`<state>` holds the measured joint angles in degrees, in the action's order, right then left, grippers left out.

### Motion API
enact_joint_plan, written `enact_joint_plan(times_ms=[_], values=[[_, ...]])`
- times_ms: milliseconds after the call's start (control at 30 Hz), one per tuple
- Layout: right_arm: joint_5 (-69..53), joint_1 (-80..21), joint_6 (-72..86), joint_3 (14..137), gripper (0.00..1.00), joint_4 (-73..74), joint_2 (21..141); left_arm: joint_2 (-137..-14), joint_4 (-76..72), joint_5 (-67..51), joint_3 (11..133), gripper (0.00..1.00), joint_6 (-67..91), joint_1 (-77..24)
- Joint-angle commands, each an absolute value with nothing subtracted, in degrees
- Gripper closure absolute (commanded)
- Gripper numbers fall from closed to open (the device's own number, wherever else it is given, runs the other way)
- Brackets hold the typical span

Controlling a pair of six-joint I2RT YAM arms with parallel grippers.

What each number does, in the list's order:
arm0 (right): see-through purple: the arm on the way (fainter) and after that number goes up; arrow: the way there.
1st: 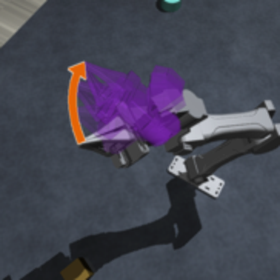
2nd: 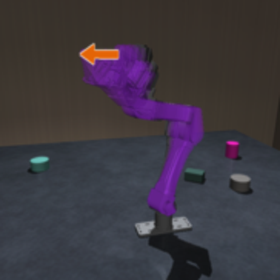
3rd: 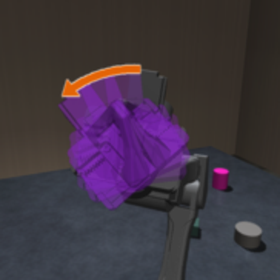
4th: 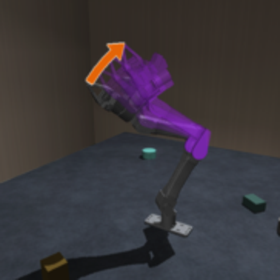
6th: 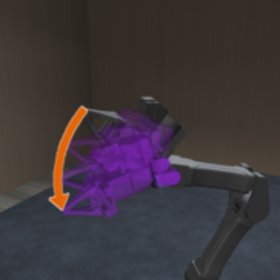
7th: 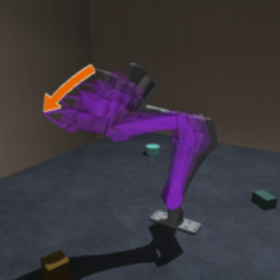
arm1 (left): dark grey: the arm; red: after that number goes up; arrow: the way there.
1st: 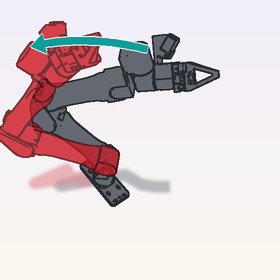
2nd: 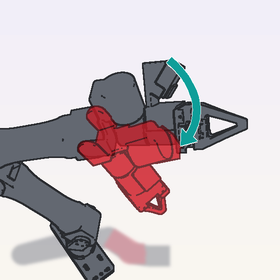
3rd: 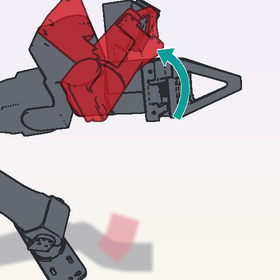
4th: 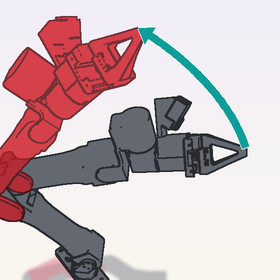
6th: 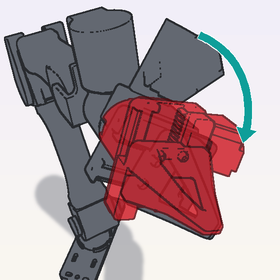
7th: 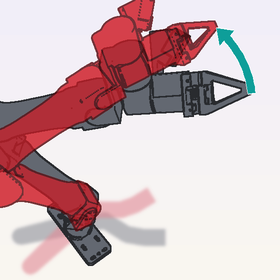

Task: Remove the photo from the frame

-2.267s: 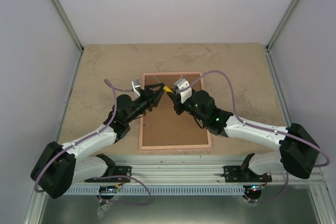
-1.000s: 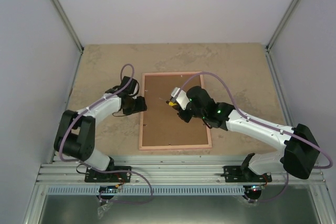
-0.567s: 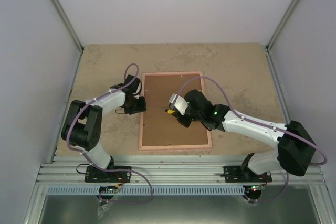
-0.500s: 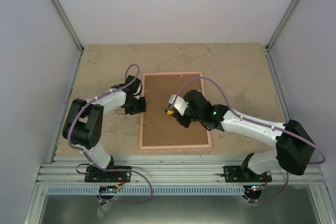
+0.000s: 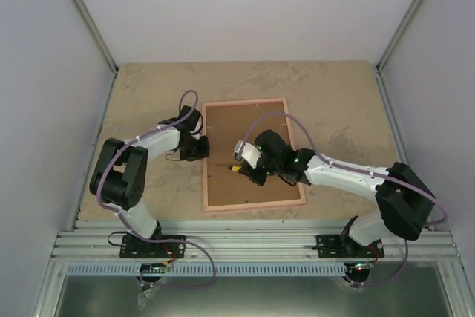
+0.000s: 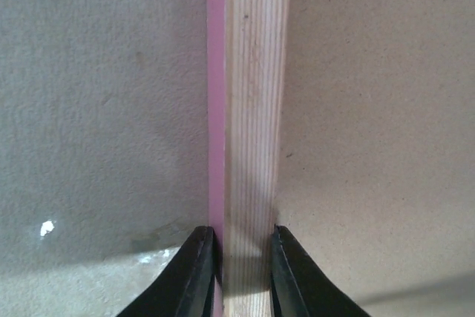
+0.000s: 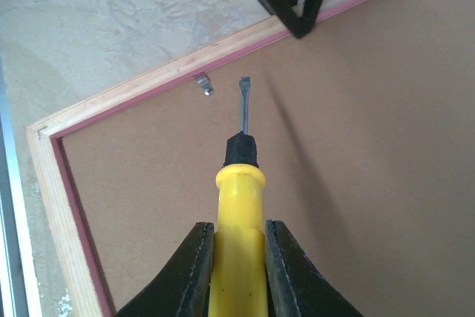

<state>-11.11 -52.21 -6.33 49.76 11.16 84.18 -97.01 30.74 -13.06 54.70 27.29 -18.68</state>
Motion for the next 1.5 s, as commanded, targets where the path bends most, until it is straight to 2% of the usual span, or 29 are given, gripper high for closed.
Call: enact_joint_plan(times_ms=[0, 200, 533, 1467], values=[[-16.2, -52.3, -6.0, 49.6, 1.0, 9.2, 86.3, -98.6, 27.5, -16.6, 55.2, 0.87, 29.9, -20.1], [-20.5, -53.0, -5.4, 49.6, 0.99, 9.0, 89.4, -99.1, 27.0, -16.7, 55.3, 0.87, 29.9, -20.7], [-20.7, -53.4, -3.4, 48.7, 1.0, 6.4, 92.4, -99.5, 27.3, -16.7, 55.3, 0.88, 28.9, -20.8], [-8.6, -53.5, 5.3, 46.1, 1.0, -2.2, 91.5, -99.1, 25.8, -17.6, 52.7, 0.93, 30.1, -22.4]])
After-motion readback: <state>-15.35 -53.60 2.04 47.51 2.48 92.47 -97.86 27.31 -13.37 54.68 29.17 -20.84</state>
